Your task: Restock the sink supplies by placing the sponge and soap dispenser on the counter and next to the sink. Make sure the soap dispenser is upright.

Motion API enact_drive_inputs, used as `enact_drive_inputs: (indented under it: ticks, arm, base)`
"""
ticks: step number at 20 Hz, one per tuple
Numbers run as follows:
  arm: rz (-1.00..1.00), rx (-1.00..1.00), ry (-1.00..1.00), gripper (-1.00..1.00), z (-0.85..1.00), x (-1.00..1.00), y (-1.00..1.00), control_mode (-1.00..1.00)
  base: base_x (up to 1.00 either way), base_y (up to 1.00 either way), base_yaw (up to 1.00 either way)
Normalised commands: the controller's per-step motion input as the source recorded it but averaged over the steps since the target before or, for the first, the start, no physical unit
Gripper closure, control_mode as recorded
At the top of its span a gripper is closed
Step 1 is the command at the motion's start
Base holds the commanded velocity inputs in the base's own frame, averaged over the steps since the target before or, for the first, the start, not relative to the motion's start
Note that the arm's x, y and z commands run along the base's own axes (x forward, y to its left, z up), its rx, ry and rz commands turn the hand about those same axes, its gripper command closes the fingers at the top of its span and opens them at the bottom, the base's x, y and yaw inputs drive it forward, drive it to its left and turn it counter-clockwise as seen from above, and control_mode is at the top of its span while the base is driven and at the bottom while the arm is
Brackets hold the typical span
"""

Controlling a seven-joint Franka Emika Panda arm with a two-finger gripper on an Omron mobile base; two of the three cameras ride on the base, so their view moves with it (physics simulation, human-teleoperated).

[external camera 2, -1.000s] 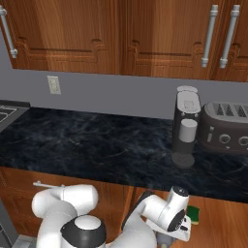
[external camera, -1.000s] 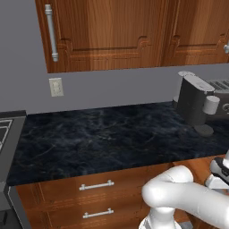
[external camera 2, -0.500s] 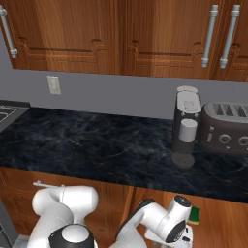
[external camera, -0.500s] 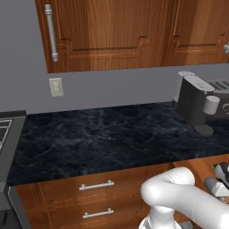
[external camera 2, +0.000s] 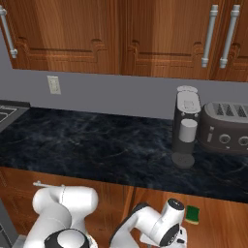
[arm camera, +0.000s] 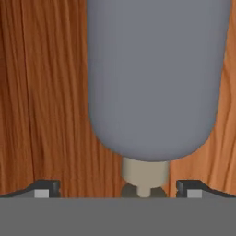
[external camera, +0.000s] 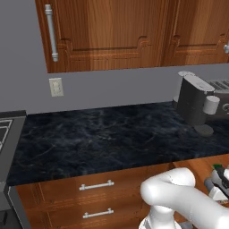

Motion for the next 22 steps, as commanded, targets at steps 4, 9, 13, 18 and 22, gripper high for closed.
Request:
enact_drive_inputs:
  ticks: [4, 9, 13, 18, 22]
  arm:
    - [0.04, 0.0, 0.0, -1.0, -0.1, 0.0, 0.0, -1.0]
    - [0.06, 0.0, 0.0, -1.0, -0.05, 0.18, 0.0, -1.0]
    - [0.07, 0.0, 0.0, -1.0, -0.09, 0.26, 0.0, -1.0]
    - [0.06, 0.0, 0.0, -1.0, -0.18, 0.11, 0.0, -1.0]
    - [0.02, 0.0, 0.0, -1.0, -0.09, 0.05, 0.0, -1.0]
  base:
    - [0.0, 0.0, 0.0]
    - [0.0, 0.0, 0.0]
    - [0.0, 0.0, 0.0]
    - [0.0, 0.0, 0.0]
    - [0.0, 0.0, 0.0]
